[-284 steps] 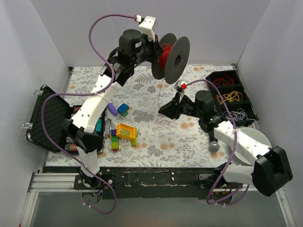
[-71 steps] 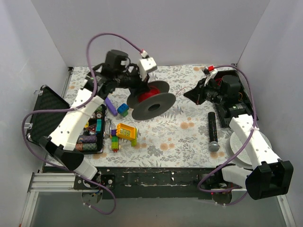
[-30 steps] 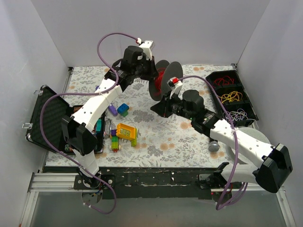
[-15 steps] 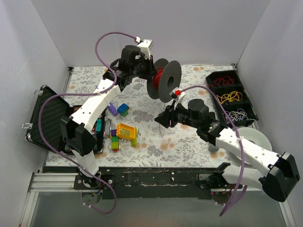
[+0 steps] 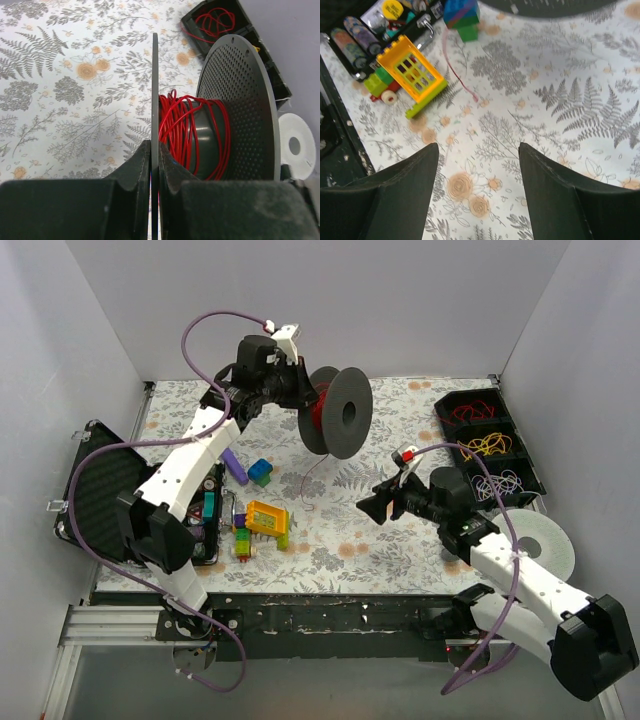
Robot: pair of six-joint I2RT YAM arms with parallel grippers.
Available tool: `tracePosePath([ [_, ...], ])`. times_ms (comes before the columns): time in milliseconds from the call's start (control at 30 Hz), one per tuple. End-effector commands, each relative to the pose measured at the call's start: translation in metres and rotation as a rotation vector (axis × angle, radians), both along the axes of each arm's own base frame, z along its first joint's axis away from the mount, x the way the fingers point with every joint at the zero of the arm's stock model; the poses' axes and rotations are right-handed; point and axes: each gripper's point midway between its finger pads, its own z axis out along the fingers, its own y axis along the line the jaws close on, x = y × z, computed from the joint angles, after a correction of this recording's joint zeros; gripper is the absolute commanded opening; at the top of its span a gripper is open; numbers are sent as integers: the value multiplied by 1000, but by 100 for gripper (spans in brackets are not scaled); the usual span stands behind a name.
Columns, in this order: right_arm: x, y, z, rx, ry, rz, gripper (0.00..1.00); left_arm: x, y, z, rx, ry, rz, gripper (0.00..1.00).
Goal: Wrap the cables
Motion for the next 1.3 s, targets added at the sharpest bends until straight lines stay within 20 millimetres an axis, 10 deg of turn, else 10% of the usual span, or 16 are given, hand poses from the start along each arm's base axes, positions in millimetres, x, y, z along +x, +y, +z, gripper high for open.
tracePosePath([
  [0, 12, 1, 8, 42, -166, 53, 74, -40, -3, 108, -170, -181, -92, 0],
  [567, 74, 3, -7, 10, -301, 165, 84, -70, -15, 179, -263, -305, -255, 0],
  [833, 20, 36, -6, 69, -387, 524, 88, -85, -15, 197, -270, -355, -316, 0],
  [1033, 35, 44, 2, 61, -435, 461, 87, -94, -16, 200, -280, -354, -348, 0],
  [1167, 45, 48, 2, 78, -405, 446, 65, -94, -16, 202, -283, -360, -353, 0],
  [1267, 46, 52, -1, 98, -338, 454, 17, -96, -15, 203, -281, -363, -354, 0],
])
